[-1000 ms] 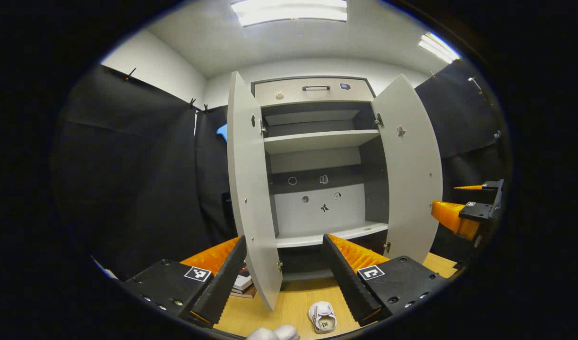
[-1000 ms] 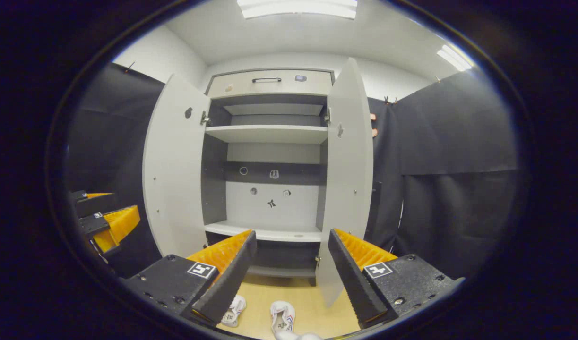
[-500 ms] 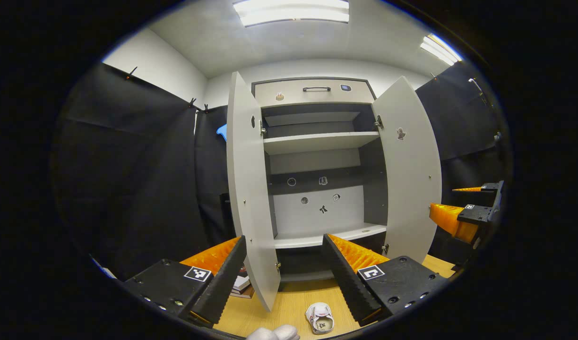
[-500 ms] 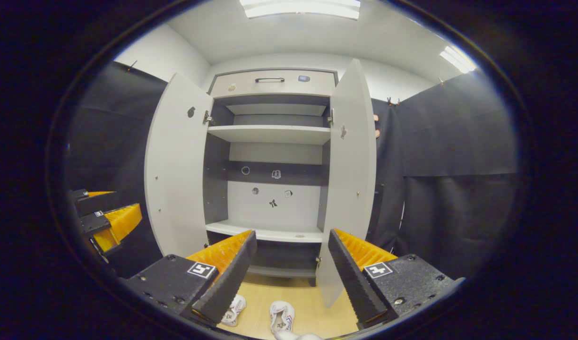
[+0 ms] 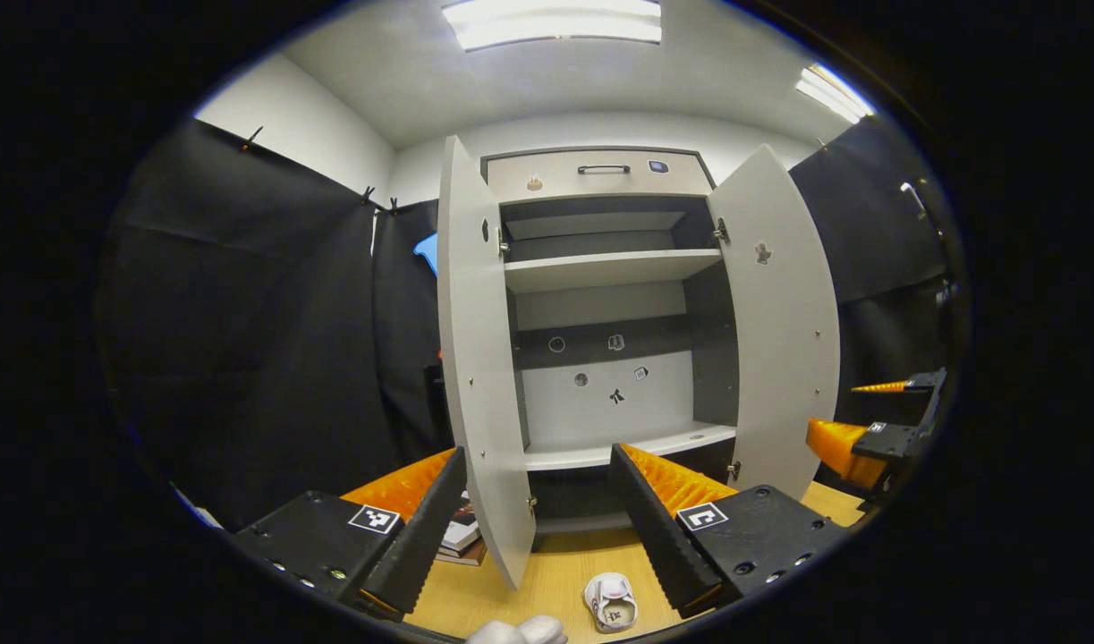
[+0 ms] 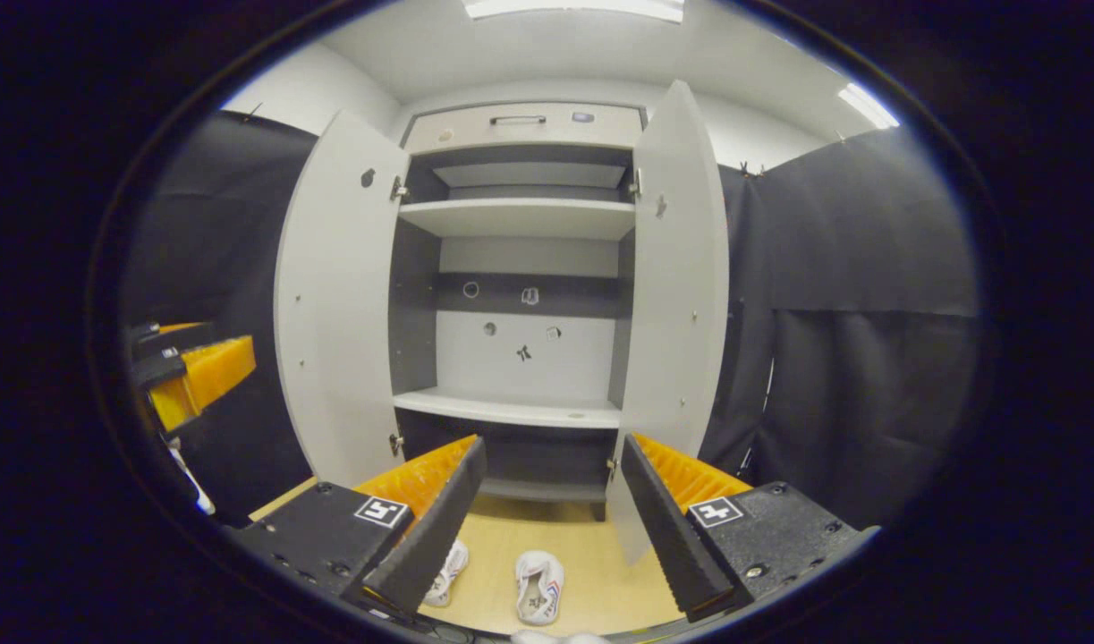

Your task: Grab one shoe with the right hand and put it into the shoe cabinet, grab the other shoe with the left hand and put it into the shoe cabinet; then close the right door with the right hand and the left door with the left hand.

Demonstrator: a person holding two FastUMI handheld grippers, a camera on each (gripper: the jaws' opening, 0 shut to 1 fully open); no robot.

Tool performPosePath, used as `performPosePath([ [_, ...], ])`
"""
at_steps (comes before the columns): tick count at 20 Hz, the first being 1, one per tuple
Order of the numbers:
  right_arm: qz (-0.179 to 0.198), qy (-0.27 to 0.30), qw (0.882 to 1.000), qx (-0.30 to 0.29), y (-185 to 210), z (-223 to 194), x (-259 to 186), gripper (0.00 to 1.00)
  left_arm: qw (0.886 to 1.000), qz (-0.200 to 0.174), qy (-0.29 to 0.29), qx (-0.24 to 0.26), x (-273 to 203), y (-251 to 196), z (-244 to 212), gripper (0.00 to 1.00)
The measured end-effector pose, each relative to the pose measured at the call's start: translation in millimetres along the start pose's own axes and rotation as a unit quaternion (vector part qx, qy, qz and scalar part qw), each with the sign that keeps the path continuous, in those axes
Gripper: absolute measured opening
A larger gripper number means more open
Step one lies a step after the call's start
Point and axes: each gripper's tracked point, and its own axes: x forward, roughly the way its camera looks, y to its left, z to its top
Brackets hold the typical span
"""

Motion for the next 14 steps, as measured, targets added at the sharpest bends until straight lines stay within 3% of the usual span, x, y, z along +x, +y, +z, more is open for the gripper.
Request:
performPosePath([
  [5,0.003,0.108,0.994,0.004,4,-122,18,0.99,1.0,0.003,0.008,0.005,1,3,-8,0.96],
  [9,0.026,0.209,0.977,0.026,20,-222,29,0.99,1.0,0.009,0.015,0.011,1,6,-13,0.96],
  [14,0.052,0.271,0.96,0.041,44,-293,47,0.9,0.999,0.021,0.024,0.02,0,12,-19,0.97],
])
